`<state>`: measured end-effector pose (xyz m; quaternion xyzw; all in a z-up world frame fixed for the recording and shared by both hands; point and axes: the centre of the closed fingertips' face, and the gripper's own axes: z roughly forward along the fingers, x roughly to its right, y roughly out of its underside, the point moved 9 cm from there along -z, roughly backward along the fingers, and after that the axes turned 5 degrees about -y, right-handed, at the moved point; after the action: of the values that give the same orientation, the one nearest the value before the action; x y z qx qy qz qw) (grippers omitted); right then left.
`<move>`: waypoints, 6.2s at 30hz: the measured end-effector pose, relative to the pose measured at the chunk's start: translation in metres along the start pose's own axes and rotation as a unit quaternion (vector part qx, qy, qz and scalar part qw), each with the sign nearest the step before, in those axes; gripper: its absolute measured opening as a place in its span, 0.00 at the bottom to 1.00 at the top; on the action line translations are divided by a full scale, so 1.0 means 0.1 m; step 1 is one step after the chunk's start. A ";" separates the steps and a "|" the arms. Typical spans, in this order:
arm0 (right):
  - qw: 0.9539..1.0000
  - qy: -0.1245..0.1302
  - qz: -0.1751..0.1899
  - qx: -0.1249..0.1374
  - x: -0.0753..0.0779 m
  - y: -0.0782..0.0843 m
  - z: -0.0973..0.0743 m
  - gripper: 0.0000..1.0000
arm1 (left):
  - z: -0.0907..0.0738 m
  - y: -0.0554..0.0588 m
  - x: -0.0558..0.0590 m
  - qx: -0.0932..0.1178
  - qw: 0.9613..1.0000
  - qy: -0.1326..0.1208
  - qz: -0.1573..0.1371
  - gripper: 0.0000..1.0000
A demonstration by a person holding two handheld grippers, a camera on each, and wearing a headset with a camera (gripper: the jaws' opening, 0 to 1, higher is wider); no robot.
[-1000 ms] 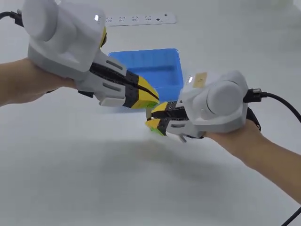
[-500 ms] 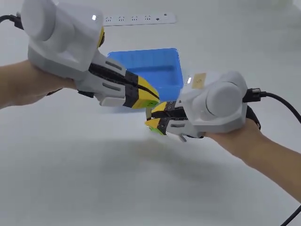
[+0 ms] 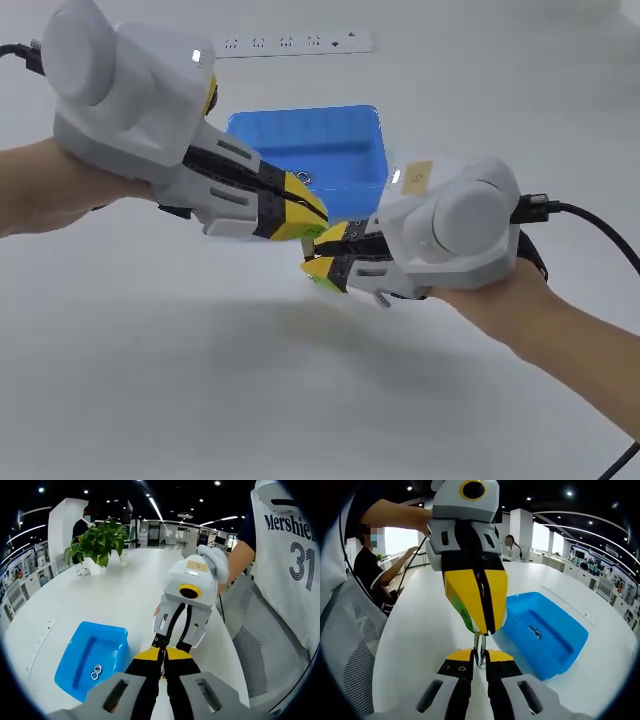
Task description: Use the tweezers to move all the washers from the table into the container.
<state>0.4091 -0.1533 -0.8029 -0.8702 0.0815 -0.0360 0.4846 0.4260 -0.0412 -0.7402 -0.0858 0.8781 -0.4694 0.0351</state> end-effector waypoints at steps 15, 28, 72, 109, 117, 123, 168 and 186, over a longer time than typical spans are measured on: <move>0.999 0.011 -0.025 0.017 0.01 -0.26 -0.07 0.10 | -0.23 -0.19 0.02 0.009 1.000 -0.014 0.019 0.06; 0.997 0.039 -0.052 0.038 0.15 -0.59 -0.21 0.10 | -0.45 -0.51 -0.07 0.013 0.998 -0.028 0.056 0.06; 0.999 0.037 -0.029 -0.006 0.98 -0.37 0.23 0.12 | -0.09 -0.12 -1.08 0.003 0.998 -0.034 0.044 0.06; 0.998 0.019 -0.049 0.029 0.25 -0.55 -0.39 0.09 | -0.31 -0.55 -0.16 0.062 0.997 -0.025 0.049 0.05; 0.999 0.009 -0.053 0.005 0.04 -0.38 -0.41 0.09 | -0.22 -0.41 0.07 0.078 0.997 -0.015 0.012 0.05; 0.999 -0.002 -0.042 -0.003 -0.03 -0.24 -0.38 0.09 | -0.13 -0.32 0.16 0.072 0.997 -0.005 -0.004 0.06; 0.998 0.025 -0.047 -0.026 0.09 0.06 -0.10 0.11 | 0.10 -0.06 -0.01 0.021 1.000 -0.012 0.019 0.06; 0.999 0.021 -0.021 -0.019 0.14 0.10 -0.08 0.11 | 0.18 -0.09 0.00 0.015 1.000 -0.001 0.015 0.06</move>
<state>0.4204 -0.1673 -0.8072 -0.8800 0.0740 -0.0630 0.4650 0.4291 -0.0605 -0.7425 -0.0728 0.8719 -0.4823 0.0442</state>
